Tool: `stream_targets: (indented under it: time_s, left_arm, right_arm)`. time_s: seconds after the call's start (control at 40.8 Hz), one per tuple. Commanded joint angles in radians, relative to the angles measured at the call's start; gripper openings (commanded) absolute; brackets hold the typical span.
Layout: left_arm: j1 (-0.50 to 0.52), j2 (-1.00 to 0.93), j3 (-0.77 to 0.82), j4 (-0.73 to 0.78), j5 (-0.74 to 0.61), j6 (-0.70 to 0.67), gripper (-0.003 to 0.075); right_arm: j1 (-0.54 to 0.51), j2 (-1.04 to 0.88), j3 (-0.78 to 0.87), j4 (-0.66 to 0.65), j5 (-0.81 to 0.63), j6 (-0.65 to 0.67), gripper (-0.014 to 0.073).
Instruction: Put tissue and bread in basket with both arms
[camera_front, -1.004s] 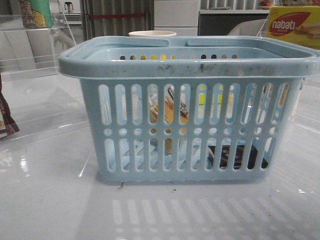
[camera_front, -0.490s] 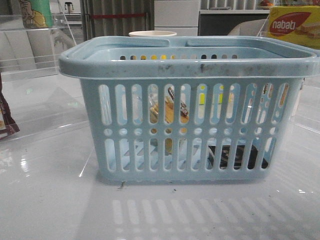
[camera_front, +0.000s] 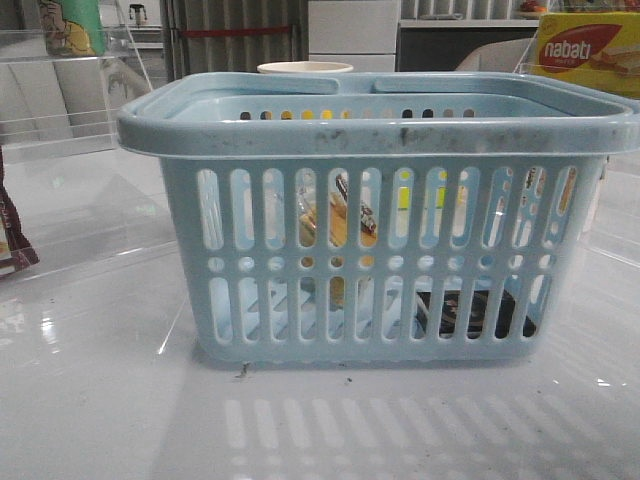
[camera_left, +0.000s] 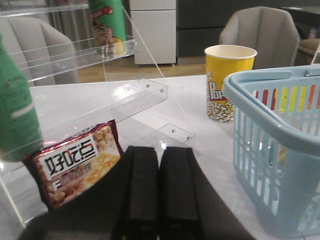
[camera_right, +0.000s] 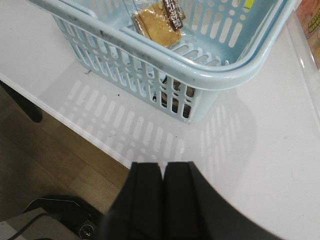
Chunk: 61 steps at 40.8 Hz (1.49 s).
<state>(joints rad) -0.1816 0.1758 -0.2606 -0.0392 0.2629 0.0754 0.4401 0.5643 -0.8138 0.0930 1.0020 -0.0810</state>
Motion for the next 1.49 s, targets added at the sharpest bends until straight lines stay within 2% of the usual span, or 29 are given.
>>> stream_targets:
  time_s: [0.0,0.318,0.367,0.563,1.47]
  left_arm:
    - [0.038,-0.076,0.068,-0.024,-0.137,-0.010,0.0093]
    - [0.062,-0.201,0.277,-0.024,-0.284,-0.010,0.0093]
    - [0.062,-0.199,0.272,-0.024,-0.254,-0.010,0.0093]
    - [0.092,-0.199,0.274,-0.022,-0.300,-0.010,0.0093]
    - [0.092,-0.199,0.274,-0.022,-0.300,-0.010,0.0093]
  right_arm:
    - [-0.001,0.001,-0.027,-0.008,-0.063,-0.002,0.0052]
    - [-0.001,0.001,-0.027,-0.008,-0.063,-0.002,0.0052]
    - [-0.001,0.001,-0.027,-0.008,-0.060,-0.002,0.0052]
    - [-0.001,0.001,-0.027,-0.008,-0.062,-0.002,0.0052]
    - [-0.001,0.001,-0.027,-0.008,-0.062,-0.002,0.0052]
